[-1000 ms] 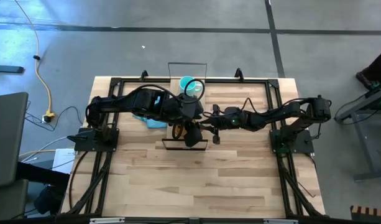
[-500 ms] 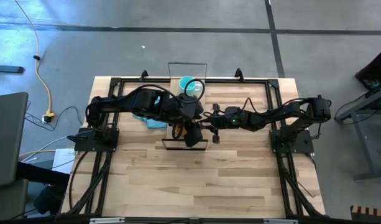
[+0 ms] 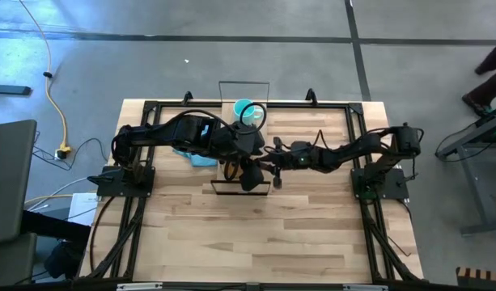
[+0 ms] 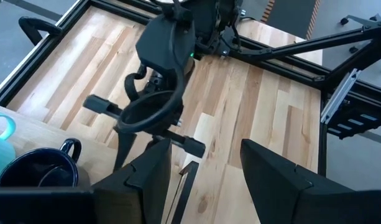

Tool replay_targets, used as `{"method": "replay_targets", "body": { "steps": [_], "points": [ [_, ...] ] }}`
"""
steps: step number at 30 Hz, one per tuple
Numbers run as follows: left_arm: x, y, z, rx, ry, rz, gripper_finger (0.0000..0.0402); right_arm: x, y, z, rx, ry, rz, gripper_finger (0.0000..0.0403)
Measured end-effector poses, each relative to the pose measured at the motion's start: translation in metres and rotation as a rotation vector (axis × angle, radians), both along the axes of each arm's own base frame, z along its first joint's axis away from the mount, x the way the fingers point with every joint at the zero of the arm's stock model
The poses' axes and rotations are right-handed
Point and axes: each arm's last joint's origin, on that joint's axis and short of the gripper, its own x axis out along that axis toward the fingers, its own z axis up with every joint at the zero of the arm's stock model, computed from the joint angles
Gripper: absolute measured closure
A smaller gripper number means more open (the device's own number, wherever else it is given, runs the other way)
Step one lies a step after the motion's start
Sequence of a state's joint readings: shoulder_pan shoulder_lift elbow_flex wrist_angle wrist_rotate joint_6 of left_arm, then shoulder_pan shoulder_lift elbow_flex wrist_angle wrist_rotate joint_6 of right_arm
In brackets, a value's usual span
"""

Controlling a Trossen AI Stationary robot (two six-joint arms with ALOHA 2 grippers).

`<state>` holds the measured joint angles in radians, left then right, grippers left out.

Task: Stack small to large cups/mugs on shelf
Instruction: Put the yellow mug on the shelf

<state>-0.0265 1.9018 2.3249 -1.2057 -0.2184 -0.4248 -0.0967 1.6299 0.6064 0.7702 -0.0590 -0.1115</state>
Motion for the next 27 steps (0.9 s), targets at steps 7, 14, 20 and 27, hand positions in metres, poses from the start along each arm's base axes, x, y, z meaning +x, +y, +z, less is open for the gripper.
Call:
{"method": "replay_targets", "body": {
  "steps": [7,14,20,27],
  "points": [
    [-0.0001,-0.0005,-0.0002,-0.014,0.002,-0.013,0.0220,0.0008,-0.0009,-0.0007,-0.004,-0.008,-0.020,0.0361],
    [-0.0007,-0.0005,-0.0009,-0.012,0.013,-0.015,0.0220,0.0007,-0.0013,-0.0006,-0.004,-0.008,-0.031,0.0361],
    [-0.0017,-0.0005,-0.0018,-0.012,0.027,-0.015,0.0220,0.0008,-0.0013,-0.0005,-0.006,-0.009,-0.031,0.0361],
    [-0.0017,-0.0005,-0.0018,-0.014,0.026,-0.012,0.0220,0.0014,-0.0013,0.0026,-0.008,-0.041,-0.030,0.0361]
  ]
}}
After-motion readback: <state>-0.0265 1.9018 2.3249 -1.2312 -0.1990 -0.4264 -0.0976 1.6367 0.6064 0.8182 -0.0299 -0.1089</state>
